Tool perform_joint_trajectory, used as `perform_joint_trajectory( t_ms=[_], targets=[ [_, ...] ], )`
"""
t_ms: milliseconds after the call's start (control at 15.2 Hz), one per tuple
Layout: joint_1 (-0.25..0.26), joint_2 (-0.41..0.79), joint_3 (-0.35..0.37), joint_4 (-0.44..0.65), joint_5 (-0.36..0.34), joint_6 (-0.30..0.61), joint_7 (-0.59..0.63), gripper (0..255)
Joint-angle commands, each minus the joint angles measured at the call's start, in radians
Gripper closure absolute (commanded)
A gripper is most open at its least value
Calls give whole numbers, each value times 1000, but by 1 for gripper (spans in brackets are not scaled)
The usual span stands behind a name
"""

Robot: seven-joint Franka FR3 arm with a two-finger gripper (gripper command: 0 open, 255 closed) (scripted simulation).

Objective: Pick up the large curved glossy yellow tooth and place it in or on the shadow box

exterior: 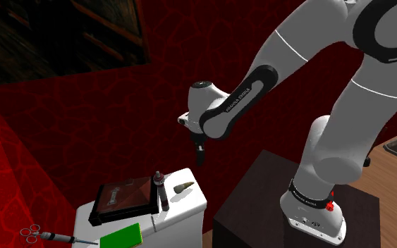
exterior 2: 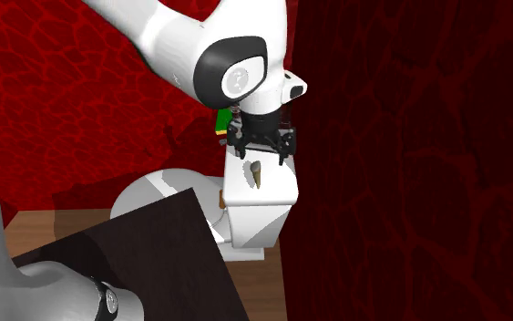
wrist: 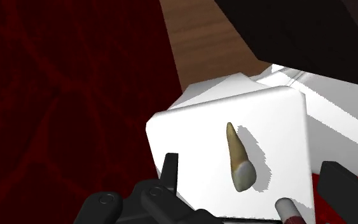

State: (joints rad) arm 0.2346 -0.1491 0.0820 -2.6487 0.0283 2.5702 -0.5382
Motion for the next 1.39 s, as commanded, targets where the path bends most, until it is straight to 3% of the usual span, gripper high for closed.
perform_joint_trajectory(
  t_ms=[0, 528, 1056, 1320],
  targets=[
    [14, 83, 10, 8, 0, 82, -26, 0],
    [63, 412, 42, 116, -58, 317, -88, 0],
    [94, 550, 10, 159, -91, 413, -67, 0],
    [94, 550, 10, 159, -91, 413, -67, 0]
  ],
)
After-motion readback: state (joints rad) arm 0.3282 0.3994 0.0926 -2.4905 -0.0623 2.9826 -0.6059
